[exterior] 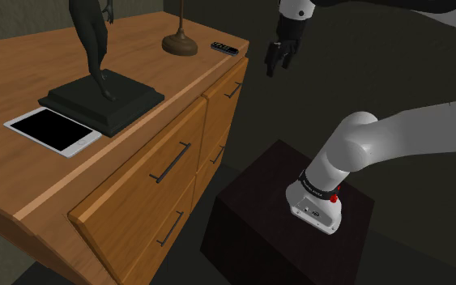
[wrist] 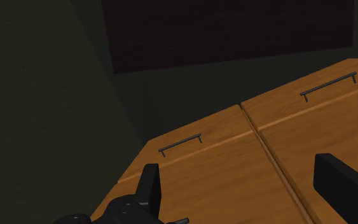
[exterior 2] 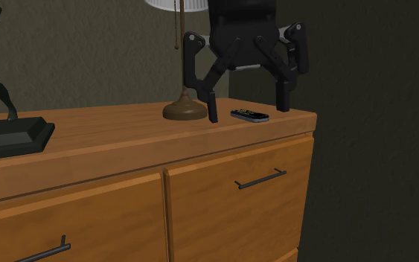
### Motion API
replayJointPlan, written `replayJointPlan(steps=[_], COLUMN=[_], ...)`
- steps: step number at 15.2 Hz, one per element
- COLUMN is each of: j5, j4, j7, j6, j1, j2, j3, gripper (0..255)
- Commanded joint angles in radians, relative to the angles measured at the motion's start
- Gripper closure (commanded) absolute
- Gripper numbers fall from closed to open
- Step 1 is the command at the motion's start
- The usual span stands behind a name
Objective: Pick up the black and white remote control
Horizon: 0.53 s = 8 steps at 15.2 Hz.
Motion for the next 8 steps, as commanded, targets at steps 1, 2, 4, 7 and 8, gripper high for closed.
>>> replayJointPlan(steps=[1,2,4,7,8], j5=[0.000,-0.007,-0.018,-0.027,-0.027], j4=[0.000,0.018,0.059,0.130,0.156], j7=[0.000,-0.016,-0.048,-0.096,-0.112], j6=[0.000,0.020,0.058,0.107,0.121], j1=[0.000,-0.004,-0.009,-0.015,-0.016], j2=[0.000,0.036,0.108,0.219,0.256], j3=[0.000,-0.014,-0.040,-0.077,-0.089], gripper=[0,0,0,0,0])
